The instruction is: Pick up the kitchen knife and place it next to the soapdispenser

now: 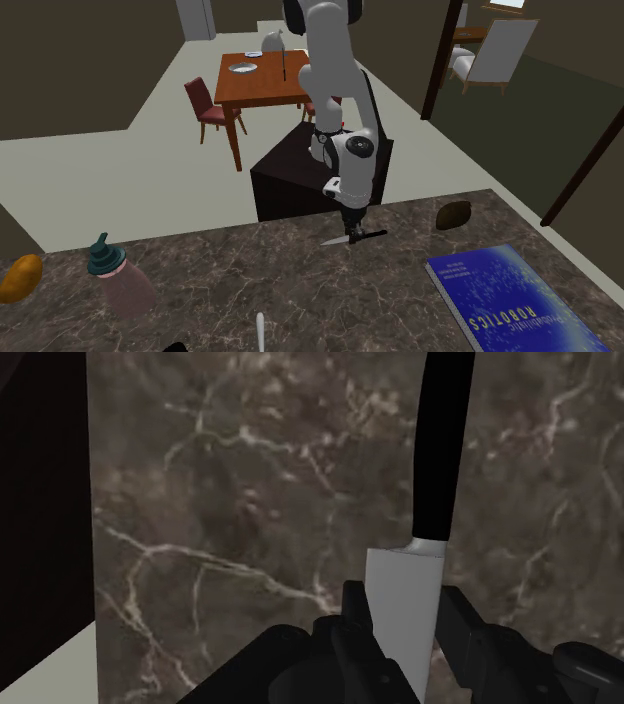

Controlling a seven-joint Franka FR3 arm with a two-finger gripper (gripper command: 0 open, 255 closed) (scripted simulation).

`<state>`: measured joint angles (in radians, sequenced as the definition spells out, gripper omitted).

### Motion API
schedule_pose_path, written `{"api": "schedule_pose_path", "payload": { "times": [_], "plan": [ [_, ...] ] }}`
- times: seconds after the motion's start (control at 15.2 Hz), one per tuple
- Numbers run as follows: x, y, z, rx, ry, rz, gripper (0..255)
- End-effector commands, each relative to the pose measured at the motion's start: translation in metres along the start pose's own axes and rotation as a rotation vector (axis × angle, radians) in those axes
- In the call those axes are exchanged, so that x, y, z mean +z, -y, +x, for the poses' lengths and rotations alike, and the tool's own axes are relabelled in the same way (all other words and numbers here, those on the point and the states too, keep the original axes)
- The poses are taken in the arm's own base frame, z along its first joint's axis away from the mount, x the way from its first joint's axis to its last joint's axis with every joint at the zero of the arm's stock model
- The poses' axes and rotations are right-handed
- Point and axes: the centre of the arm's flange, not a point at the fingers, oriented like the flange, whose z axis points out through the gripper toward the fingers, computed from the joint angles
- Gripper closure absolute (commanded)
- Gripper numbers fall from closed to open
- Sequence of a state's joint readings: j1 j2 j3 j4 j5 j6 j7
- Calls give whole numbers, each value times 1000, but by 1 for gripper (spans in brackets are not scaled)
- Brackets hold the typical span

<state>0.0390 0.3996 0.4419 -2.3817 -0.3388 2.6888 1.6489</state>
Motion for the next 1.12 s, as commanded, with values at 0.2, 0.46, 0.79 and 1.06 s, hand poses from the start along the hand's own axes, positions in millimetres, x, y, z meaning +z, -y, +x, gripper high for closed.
{"api": "schedule_pose_path", "payload": {
  "times": [0.2,0.46,0.79,1.06],
  "plan": [
    [-7,-4,0,2,5,-13,255],
    [-28,-5,0,2,5,-13,255],
    [-55,-5,-1,2,5,-13,255],
    [-76,-6,-2,2,5,-13,255]
  ]
}}
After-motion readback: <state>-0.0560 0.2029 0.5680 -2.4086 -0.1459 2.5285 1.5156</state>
